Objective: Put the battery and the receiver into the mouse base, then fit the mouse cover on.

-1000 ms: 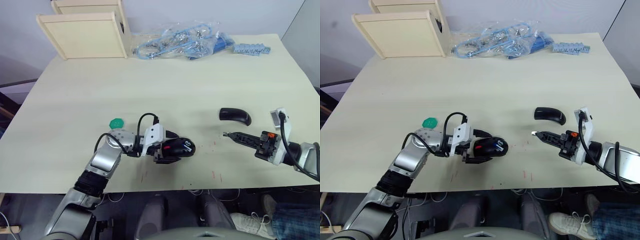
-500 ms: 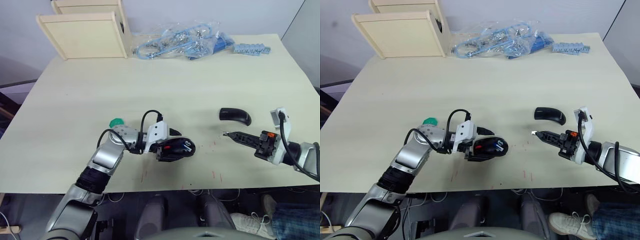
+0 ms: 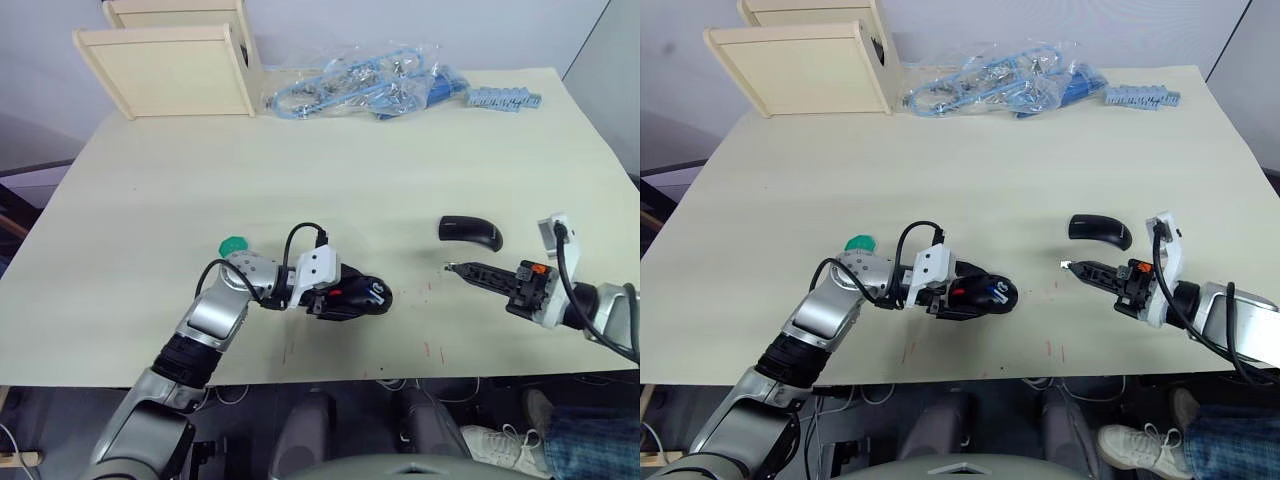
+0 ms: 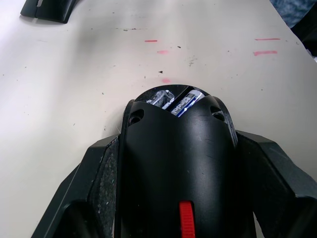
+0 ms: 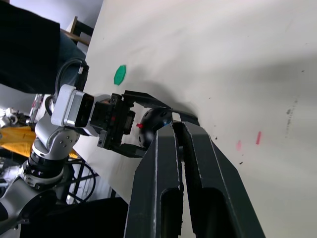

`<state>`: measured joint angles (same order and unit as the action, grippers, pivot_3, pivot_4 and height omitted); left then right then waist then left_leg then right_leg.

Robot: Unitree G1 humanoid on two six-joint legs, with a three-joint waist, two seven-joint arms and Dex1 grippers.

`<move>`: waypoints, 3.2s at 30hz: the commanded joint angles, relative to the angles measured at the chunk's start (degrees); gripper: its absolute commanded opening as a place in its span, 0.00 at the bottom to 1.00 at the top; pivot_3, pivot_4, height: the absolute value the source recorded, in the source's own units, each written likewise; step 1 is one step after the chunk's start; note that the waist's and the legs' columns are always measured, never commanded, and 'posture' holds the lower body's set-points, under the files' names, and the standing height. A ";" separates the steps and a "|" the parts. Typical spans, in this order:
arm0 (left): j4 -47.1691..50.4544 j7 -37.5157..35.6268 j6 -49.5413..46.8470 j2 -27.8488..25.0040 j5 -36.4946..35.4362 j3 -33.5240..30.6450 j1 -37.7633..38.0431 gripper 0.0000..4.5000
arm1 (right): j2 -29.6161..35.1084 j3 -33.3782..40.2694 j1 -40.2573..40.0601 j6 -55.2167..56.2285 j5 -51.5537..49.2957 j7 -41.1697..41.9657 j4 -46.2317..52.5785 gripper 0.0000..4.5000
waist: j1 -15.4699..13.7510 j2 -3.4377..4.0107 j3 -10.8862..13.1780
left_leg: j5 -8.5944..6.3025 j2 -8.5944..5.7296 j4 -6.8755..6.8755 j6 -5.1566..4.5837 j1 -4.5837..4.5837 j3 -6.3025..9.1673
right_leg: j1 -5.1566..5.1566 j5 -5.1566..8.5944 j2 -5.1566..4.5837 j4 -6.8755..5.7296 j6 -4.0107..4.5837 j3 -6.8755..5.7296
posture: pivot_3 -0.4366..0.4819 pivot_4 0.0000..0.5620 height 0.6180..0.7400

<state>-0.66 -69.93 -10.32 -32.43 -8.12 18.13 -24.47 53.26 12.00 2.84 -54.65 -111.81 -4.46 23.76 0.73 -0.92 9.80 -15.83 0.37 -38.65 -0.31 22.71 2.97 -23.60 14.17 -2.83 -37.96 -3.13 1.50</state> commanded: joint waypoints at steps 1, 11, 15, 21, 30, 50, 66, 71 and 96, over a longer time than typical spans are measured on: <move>1.77 0.32 0.31 -0.49 0.07 -0.12 0.41 0.65 | 1.04 0.36 2.00 0.50 -1.19 -0.22 1.78 0.00 | 0.00 0.00 0.00 | 0.00 0.00 0.00 0.00 0.00 -0.01 | 0.00 0.00 0.00 0.00 0.00 0.00 | 0.48 0.27 1.00; 7.62 5.22 -5.34 -0.10 0.37 -0.11 2.70 0.65 | 11.15 -13.35 22.73 -8.07 -1.19 -4.98 -0.63 0.00 | -0.07 0.02 0.00 | 0.00 0.00 -0.06 0.00 0.04 0.03 | 0.00 0.00 -0.02 0.00 0.00 -0.03 | 0.48 0.27 1.00; 9.08 6.85 -7.24 -0.04 0.58 0.35 3.32 0.65 | 12.27 -20.97 34.41 -13.67 -1.19 -5.93 -4.00 0.00 | 0.16 0.07 0.01 | 0.00 0.02 -0.14 0.00 -0.01 0.05 | 0.00 -0.02 -0.01 0.01 -0.04 0.08 | 0.48 0.27 1.00; 10.02 8.43 -8.62 0.50 0.71 1.06 3.67 0.65 | 8.80 -31.02 50.43 -24.15 4.14 -5.24 -11.14 0.00 | -0.06 0.09 0.01 | 0.00 0.02 -0.14 0.00 0.10 0.02 | -0.04 -0.02 -0.02 0.03 -0.02 -0.01 | 0.48 0.27 1.00; 9.87 9.67 -8.51 1.11 1.15 1.80 3.86 0.65 | -0.33 -40.48 66.68 -37.74 22.16 6.49 -16.92 0.00 | -0.09 0.13 0.01 | 0.00 -0.01 -0.15 0.00 0.12 0.06 | -0.06 -0.03 -0.05 -0.01 -0.02 -0.04 | 0.48 0.27 1.00; 9.91 10.39 -7.12 1.09 1.61 1.54 6.00 0.65 | -13.78 -59.55 81.59 -37.85 39.56 24.15 -23.21 0.00 | 0.09 0.24 0.01 | 0.00 -0.07 -0.13 0.00 0.14 0.47 | -0.07 -0.03 -0.09 -0.01 -0.02 -0.20 | 0.48 0.27 1.00; 10.76 10.41 -7.83 1.10 1.70 1.78 5.94 0.65 | -20.59 -59.26 77.62 -37.85 47.92 25.55 -26.31 0.00 | 0.14 0.25 0.02 | 0.00 -0.11 -0.13 0.00 0.13 0.50 | -0.07 -0.03 -0.10 -0.04 -0.02 -0.21 | 0.48 0.27 1.00; 10.99 10.40 -8.10 1.09 1.64 1.80 5.93 0.65 | -21.59 -58.71 76.64 -37.85 48.97 25.72 -26.51 0.00 | 0.18 0.26 0.02 | 0.00 -0.10 -0.13 0.00 0.12 0.53 | -0.07 -0.03 -0.09 -0.05 -0.02 -0.22 | 0.48 0.27 1.00; 12.45 10.47 -10.21 1.31 1.20 1.68 5.26 0.65 | -23.65 -57.68 71.71 -37.84 57.60 27.21 -25.30 0.00 | 0.21 0.26 0.02 | 0.00 -0.11 -0.13 0.00 0.12 0.54 | -0.06 -0.03 -0.09 -0.05 -0.02 -0.23 | 0.48 0.27 1.00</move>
<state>10.27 -59.59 -20.10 -31.12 -6.94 18.74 -19.32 29.90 -46.71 74.69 -92.23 -55.38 22.94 -2.74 0.94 -0.67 9.82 -15.83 0.25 -38.78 -0.31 22.82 3.51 -23.67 14.13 -2.92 -38.02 -3.15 1.27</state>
